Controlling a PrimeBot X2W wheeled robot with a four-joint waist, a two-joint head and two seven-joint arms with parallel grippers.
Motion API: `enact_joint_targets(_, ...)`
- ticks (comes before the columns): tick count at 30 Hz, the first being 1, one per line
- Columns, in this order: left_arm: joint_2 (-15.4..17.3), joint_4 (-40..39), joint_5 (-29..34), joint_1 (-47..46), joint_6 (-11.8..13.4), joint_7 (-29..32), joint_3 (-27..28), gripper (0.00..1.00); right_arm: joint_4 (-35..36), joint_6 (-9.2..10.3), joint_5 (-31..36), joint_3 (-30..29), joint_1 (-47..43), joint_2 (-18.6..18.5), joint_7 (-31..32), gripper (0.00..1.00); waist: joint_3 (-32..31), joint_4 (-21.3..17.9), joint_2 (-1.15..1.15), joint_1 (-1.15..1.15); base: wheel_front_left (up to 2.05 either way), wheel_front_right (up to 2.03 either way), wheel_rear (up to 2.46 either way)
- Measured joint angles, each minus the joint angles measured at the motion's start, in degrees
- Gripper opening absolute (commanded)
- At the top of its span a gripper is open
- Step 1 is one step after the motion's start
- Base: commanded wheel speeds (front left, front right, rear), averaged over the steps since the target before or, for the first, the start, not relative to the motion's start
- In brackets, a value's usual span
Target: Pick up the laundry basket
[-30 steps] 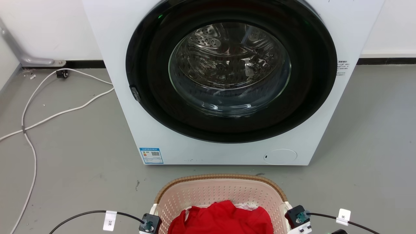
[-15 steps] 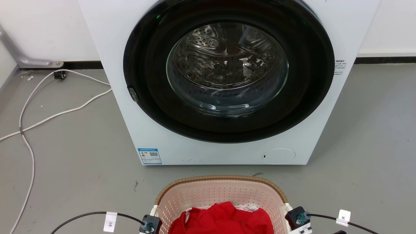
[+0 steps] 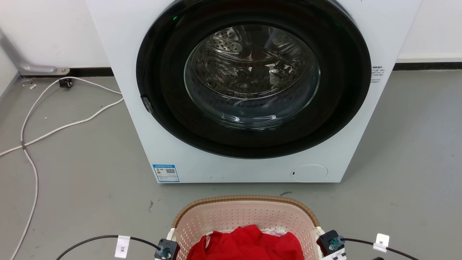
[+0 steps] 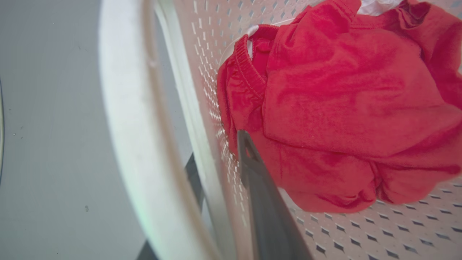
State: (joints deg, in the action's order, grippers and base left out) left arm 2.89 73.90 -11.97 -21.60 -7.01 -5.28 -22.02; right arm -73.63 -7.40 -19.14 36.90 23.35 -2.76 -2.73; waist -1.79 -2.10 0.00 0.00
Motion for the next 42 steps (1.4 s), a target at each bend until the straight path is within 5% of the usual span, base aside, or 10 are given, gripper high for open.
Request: enact_joint_targets(42, 0.21, 0.0, -2.8, 0.01, 0.41, 0.08, -2.93, 0.0, 0.0, 0.0, -2.75, 3.0, -0.02, -0.57, 0.62, 0.0, -0.17, -0.01, 0.0, 0.0, 0.0, 0.0, 0.0)
